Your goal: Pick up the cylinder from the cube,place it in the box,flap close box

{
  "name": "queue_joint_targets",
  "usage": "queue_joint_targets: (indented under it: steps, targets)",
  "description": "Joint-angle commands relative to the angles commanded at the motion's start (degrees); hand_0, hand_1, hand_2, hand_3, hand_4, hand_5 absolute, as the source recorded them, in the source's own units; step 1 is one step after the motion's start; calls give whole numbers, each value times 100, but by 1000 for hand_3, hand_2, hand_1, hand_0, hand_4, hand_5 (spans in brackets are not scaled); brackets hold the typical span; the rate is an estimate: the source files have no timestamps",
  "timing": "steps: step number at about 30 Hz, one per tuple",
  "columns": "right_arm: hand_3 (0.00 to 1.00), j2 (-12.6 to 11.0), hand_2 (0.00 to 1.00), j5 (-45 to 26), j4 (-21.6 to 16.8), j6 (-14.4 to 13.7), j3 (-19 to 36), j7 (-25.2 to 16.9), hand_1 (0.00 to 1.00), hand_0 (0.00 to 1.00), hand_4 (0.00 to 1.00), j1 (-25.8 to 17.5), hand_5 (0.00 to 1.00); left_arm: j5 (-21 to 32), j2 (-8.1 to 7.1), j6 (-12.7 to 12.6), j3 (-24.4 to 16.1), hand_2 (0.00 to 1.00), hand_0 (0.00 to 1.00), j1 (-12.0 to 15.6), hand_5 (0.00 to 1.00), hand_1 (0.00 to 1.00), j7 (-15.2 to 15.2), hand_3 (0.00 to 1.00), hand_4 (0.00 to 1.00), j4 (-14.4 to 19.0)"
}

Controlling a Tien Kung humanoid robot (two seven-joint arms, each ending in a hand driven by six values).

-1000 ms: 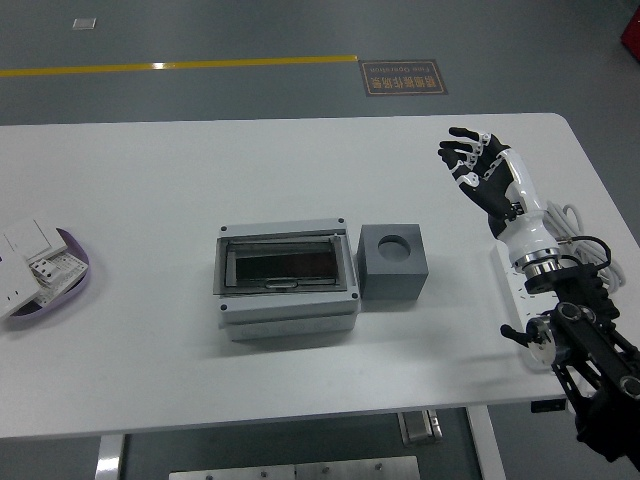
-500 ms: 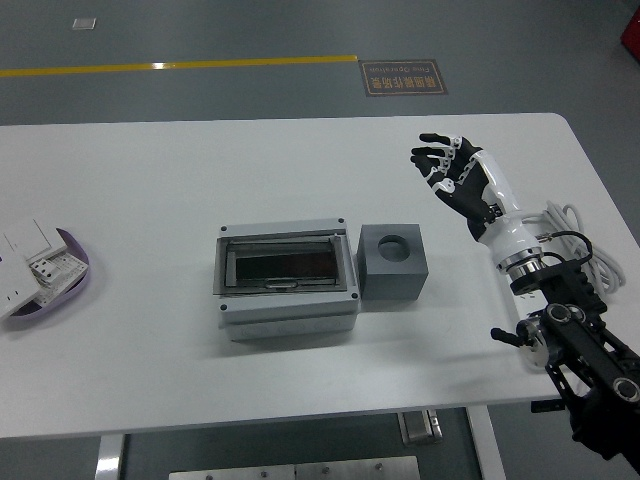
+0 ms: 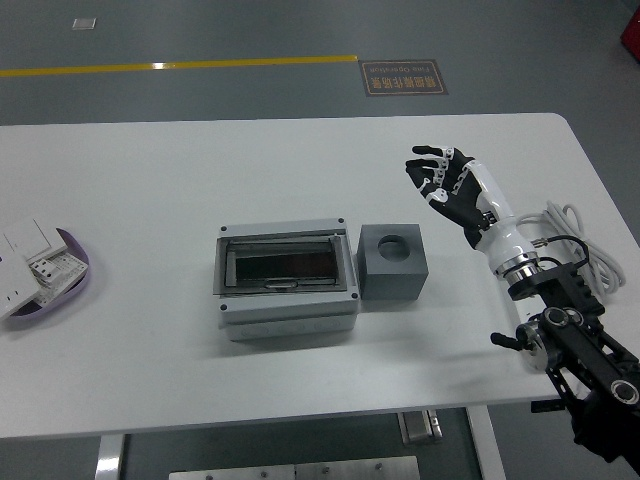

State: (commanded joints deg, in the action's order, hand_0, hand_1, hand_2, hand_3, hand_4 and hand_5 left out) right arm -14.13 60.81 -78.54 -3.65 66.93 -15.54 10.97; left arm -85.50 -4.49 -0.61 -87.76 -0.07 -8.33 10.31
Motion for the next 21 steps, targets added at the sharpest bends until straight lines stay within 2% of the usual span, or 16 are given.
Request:
queue_joint_targets:
  steps: [12, 13, 21]
  targets:
    - [672, 5, 691, -33, -112, -66, 115, -60, 702, 802, 752, -83, 219, -71, -36, 21, 19, 606, 588, -20, 173, 610, -20, 625, 641, 0]
    - [666, 10, 691, -39, -110, -78, 131, -71, 702, 802, 791, -96, 207, -71, -36, 21, 22, 606, 588, -27, 172, 610, -19, 625, 641, 0]
    - [663, 18, 686, -96, -82, -172, 214, -152, 698, 787, 800, -122, 200, -72, -35, 21, 20, 606, 588, -39, 172, 610, -26, 625, 642, 0]
